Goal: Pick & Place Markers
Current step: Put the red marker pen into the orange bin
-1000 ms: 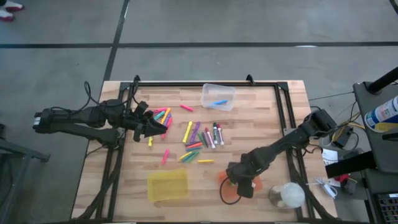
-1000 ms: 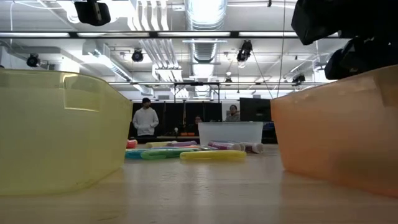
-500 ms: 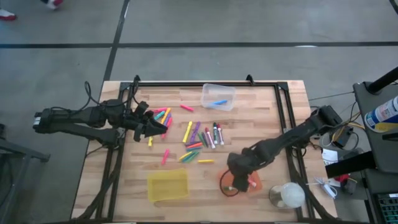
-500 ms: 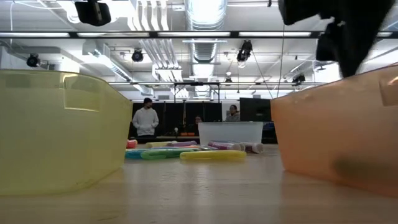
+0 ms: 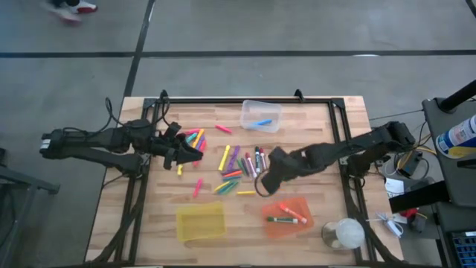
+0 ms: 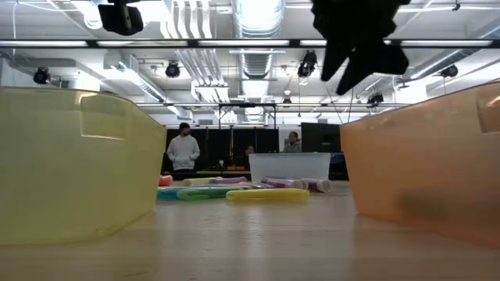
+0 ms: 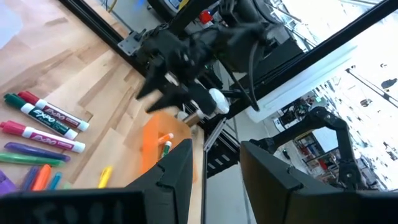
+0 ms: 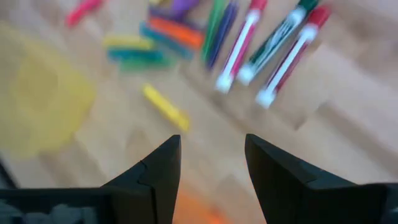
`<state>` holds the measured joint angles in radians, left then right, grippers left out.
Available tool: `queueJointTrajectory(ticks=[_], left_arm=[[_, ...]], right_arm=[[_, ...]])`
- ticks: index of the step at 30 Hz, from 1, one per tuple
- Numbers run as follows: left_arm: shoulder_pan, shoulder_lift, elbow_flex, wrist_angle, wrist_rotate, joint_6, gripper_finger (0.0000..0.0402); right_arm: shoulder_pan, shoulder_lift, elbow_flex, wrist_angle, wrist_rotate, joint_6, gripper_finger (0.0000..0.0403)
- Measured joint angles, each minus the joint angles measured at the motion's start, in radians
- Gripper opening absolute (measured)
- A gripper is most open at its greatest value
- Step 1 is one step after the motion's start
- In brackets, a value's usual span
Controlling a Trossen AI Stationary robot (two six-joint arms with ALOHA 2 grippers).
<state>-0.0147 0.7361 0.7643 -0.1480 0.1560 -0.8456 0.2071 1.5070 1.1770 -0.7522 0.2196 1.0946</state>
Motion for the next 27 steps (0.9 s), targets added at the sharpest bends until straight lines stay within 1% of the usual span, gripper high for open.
queueJointTrajectory(ticks=[2,6,10,15,19,27], left_arm=[[0.000,0.000,0.000,0.000,0.000,-0.006,0.0128],[0.000,0.000,0.000,0.001,0.000,-0.005,0.0128],[0.000,0.002,0.000,0.000,0.000,-0.006,0.0128],[0.000,0.004,0.000,-0.001,0.000,-0.008,0.0128],[0.000,0.005,0.000,-0.001,0.000,-0.008,0.0128],[0.000,0.005,0.000,0.000,0.000,-0.013,0.0128]], right_arm=[[-0.037,0.007,-0.001,0.002,0.017,0.030,0.0163],[-0.113,0.031,-0.004,0.003,0.008,0.061,0.0152],[-0.188,0.065,-0.008,0.003,-0.076,0.092,0.0144],[-0.255,0.149,-0.013,0.005,-0.156,0.071,0.0141],[-0.283,0.212,-0.014,0.029,-0.223,0.045,0.0141],[-0.297,0.298,-0.014,0.063,-0.230,-0.004,0.0132]])
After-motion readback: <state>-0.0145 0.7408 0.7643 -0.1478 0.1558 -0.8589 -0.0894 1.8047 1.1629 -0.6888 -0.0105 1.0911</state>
